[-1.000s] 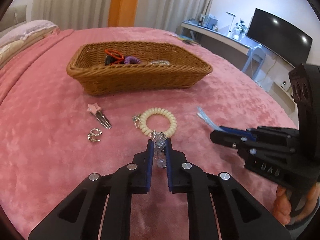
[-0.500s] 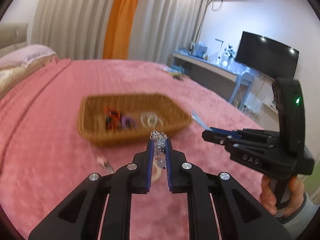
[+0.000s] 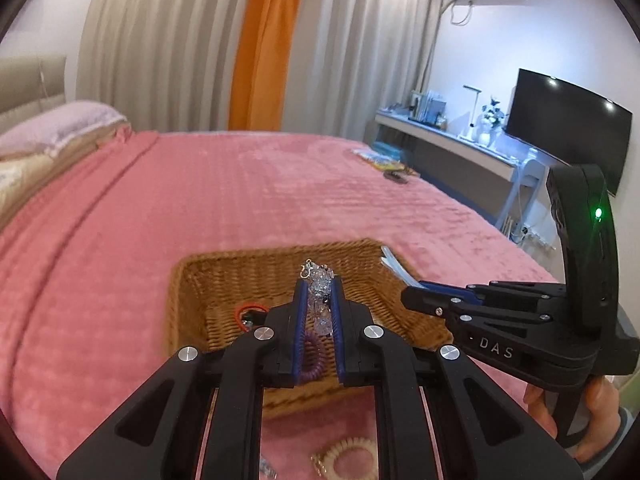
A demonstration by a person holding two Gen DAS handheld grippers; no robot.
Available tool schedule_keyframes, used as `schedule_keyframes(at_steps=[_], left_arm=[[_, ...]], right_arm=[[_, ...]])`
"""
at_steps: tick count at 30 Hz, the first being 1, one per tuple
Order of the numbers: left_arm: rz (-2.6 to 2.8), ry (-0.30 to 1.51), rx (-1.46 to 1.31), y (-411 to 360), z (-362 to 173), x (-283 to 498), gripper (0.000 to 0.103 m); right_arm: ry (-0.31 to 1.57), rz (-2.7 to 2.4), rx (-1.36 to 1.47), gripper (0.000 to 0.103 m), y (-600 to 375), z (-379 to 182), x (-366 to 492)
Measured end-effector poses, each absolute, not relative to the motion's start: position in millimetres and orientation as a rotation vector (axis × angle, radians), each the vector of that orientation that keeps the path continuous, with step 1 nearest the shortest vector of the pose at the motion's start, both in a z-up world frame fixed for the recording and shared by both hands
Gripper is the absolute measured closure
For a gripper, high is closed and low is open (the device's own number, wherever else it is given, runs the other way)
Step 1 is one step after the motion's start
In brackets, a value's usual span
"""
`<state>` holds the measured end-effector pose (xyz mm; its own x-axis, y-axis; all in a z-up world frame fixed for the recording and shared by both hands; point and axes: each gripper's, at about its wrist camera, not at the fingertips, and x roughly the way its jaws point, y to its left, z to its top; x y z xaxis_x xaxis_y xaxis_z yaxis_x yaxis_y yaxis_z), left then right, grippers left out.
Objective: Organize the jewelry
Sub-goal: 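Carry the charms and blue clip into the basket and open both tools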
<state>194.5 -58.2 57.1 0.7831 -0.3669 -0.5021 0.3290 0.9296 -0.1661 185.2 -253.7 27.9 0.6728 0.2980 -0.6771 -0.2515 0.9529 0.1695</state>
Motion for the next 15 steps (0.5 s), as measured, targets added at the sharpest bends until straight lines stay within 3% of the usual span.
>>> schedule_keyframes(at_steps=[7, 15], left_arm=[[-0.367, 0.633, -0.073, -65, 11, 224, 0.093], [-0.371, 0.67, -0.07, -64, -2, 229, 0.092]], right_arm=[[0.875, 0.309, 0.067, 0.093, -244, -12, 226], [0.947, 0.347, 0.174, 0.09, -252, -31, 242]])
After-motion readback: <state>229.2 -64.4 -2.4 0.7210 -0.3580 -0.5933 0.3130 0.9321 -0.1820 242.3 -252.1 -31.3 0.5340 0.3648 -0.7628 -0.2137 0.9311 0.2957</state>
